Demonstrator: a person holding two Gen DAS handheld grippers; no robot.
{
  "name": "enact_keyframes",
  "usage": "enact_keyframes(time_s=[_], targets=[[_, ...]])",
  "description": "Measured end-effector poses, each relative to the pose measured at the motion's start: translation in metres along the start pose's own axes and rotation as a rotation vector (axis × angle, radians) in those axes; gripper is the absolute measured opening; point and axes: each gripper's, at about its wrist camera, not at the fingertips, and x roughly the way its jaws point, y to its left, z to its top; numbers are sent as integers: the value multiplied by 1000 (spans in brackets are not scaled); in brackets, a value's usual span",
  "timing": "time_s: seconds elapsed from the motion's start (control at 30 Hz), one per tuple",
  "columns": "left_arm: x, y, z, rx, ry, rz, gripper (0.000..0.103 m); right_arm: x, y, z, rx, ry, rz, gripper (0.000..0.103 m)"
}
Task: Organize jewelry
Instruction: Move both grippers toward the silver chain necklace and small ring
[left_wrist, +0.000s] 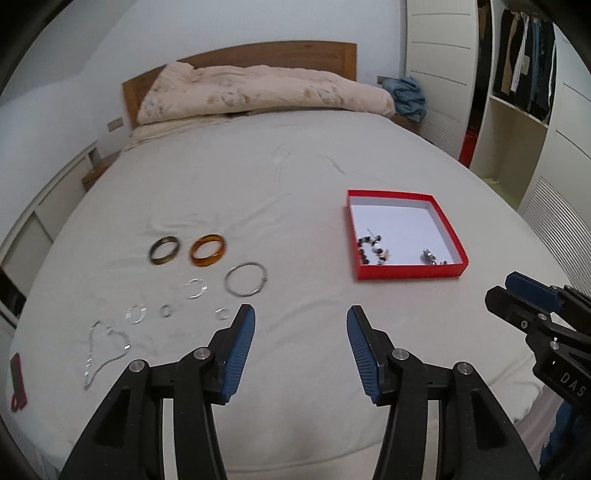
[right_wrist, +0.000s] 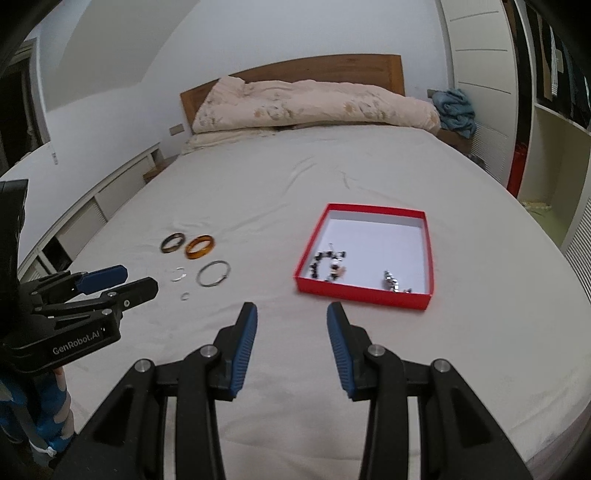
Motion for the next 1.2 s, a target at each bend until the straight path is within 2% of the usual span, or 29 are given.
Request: enact_keyframes(time_s=[0.63, 1.2], targets=[[-93, 60, -51, -91, -95, 88, 56, -51, 84, -22, -117, -41, 73, 38], [-121, 90, -80, -150, -126, 115, 60, -69, 121, -33, -172, -53, 107, 38]])
